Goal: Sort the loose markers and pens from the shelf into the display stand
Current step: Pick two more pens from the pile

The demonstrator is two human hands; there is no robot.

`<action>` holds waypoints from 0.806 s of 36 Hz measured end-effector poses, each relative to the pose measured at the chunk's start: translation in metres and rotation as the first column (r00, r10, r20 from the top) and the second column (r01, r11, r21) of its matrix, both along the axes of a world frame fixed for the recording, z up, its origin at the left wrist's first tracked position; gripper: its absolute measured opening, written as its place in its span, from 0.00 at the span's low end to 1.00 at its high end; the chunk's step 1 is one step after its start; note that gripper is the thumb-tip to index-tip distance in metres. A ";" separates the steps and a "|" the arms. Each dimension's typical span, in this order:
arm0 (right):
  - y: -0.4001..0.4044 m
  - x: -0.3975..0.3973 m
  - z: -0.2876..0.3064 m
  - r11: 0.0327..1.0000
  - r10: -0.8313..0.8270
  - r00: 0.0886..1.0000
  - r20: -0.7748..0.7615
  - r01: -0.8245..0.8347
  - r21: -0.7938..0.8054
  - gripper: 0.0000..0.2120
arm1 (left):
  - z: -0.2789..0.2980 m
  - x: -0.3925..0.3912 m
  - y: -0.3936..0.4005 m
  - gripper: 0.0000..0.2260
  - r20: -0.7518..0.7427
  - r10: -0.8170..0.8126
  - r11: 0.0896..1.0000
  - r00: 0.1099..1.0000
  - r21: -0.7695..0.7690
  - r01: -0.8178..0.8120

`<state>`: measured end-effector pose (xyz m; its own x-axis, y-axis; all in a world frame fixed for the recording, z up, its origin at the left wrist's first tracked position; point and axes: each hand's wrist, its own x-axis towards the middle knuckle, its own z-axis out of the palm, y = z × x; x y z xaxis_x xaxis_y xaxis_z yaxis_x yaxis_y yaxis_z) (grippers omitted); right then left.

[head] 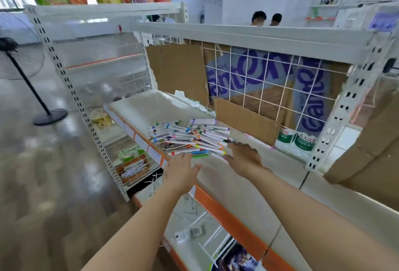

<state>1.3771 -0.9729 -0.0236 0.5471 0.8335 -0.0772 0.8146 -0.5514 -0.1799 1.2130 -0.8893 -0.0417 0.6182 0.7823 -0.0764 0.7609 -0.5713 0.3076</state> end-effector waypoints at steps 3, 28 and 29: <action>0.014 0.006 -0.007 1.000 0.014 1.000 0.023 -0.014 -0.017 0.15 | -0.003 0.007 0.012 0.23 -0.037 -0.001 1.000 0.999 0.000 0.001; 0.063 0.006 -0.051 0.994 -0.097 0.991 0.091 0.102 -0.044 0.13 | -0.053 0.034 0.093 0.11 0.002 -0.281 0.941 0.960 0.198 0.275; 0.062 0.006 -0.050 0.995 -0.086 0.992 0.091 0.090 -0.041 0.11 | -0.052 0.035 0.093 0.12 -0.024 -0.273 0.944 0.962 0.186 0.272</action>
